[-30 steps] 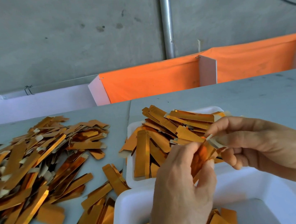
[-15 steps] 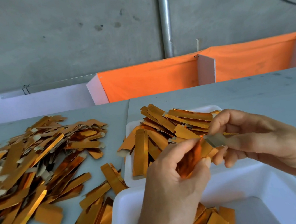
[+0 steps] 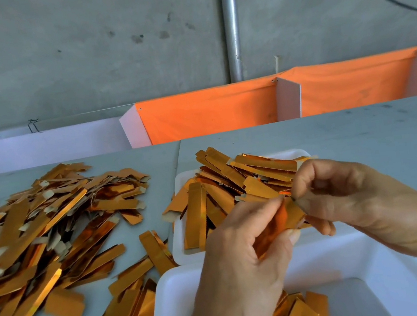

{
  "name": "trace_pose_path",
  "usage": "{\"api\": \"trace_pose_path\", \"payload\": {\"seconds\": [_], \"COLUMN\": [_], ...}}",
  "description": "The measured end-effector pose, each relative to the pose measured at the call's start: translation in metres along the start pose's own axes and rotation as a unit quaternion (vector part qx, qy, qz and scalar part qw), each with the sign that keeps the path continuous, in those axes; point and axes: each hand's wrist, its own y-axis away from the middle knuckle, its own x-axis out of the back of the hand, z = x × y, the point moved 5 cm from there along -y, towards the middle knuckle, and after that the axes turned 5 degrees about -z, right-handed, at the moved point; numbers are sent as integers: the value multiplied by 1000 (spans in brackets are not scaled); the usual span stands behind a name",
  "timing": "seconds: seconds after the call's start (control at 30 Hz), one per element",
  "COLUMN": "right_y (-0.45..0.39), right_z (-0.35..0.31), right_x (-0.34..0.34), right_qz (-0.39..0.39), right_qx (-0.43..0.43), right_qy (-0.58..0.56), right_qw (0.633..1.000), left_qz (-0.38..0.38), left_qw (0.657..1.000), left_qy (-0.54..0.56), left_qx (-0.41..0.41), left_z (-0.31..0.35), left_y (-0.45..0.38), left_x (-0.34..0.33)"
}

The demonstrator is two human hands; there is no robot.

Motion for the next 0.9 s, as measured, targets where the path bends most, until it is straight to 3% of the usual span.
{"api": "trace_pose_path", "payload": {"seconds": [0.13,0.2,0.37,0.6,0.9], "right_y": [-3,-3,-3,-3,-3], "right_z": [5,7,16,22,20], "right_x": [-5,-4,-2,-4,-7], "right_qz": [-2,-12,-53,-80,-88], "right_qx": [-19,-22,-47,-85,-71], "right_qy": [39,-7,-195,-265,-339], "right_qw": [999,1000,978,957,934], "left_qz": [-12,-10,-15,-22,1], "left_qw": [998,998,999,999,996], "left_qy": [-68,-70,-45,-24,76], "left_qx": [-7,-1,9,13,45], "left_z": [-1,-2,-3,-2,-1], "left_y": [0,0,0,0,3], "left_x": [-3,-2,-2,-1,3]}}
